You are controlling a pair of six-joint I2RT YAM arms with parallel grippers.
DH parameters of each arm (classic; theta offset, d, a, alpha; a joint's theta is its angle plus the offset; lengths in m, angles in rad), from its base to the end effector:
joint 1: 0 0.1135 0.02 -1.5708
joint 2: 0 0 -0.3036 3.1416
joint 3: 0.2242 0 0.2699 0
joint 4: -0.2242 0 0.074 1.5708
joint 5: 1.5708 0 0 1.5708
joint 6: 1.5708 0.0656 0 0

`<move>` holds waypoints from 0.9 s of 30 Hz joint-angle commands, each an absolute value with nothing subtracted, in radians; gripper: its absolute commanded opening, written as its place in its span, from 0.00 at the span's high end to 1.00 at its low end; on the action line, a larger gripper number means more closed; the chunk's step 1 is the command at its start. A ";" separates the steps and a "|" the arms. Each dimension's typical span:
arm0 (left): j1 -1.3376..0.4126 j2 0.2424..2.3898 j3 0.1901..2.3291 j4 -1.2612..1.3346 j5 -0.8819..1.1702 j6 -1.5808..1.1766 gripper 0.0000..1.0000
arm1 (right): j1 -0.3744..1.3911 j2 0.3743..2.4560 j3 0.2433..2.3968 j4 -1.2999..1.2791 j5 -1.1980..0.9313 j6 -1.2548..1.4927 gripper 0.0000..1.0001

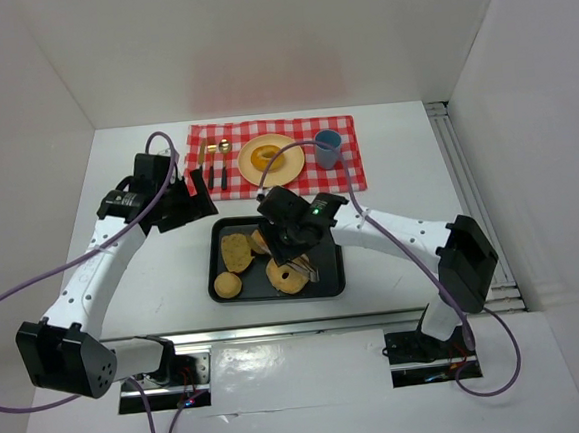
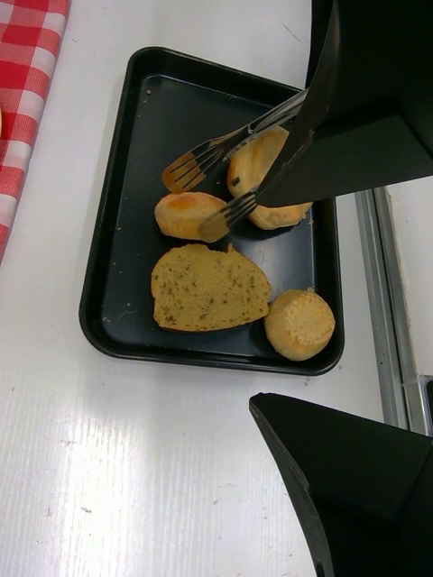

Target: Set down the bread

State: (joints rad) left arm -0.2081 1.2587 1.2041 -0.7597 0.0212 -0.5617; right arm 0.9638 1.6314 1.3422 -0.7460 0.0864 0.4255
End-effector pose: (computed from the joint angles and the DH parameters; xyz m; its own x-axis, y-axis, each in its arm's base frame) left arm 0.2821 -0.0610 0.3465 -0.7198 -0.3922 -0.5727 -0.1921 0.9054 -0.3786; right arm 0.2207 0.3079 0.2792 -0.7742 -0.3938 -0.4955 -0.5200 0.8421 0.1431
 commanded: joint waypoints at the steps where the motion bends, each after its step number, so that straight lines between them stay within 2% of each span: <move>1: -0.202 1.230 1.197 -0.758 0.017 -0.581 0.02 | 0.973 1.631 1.391 -0.792 0.138 0.434 0.43; 4: -0.202 1.230 1.197 -0.758 0.026 -0.581 0.02 | 0.982 1.640 1.420 -0.822 0.164 0.434 0.50; 5: -0.202 1.230 1.197 -0.758 0.026 -0.581 0.02 | 0.982 1.640 1.430 -0.843 0.188 0.434 0.58; 7: -0.202 1.230 1.197 -0.758 0.026 -0.581 0.02 | 0.982 1.640 1.459 -0.865 0.212 0.425 0.65; 9: -0.202 1.239 1.197 -0.749 0.026 -0.581 0.02 | 0.982 1.629 1.482 -0.881 0.233 0.425 0.78; 10: -0.202 1.239 1.197 -0.749 0.026 -0.581 0.02 | 0.982 1.620 1.492 -0.881 0.244 0.416 0.80; 18: -0.202 1.258 1.206 -0.749 0.026 -0.563 0.02 | 0.907 1.611 1.597 -0.862 0.178 0.382 0.86; 27: -0.184 1.267 1.235 -0.749 0.017 -0.554 0.02 | 0.695 1.719 1.722 -0.747 0.167 0.321 0.86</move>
State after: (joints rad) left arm -0.1970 1.2621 1.2041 -0.7589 0.0212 -0.5571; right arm 0.7631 1.6741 1.6428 -0.8440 0.1646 0.3550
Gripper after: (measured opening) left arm 0.976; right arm 0.238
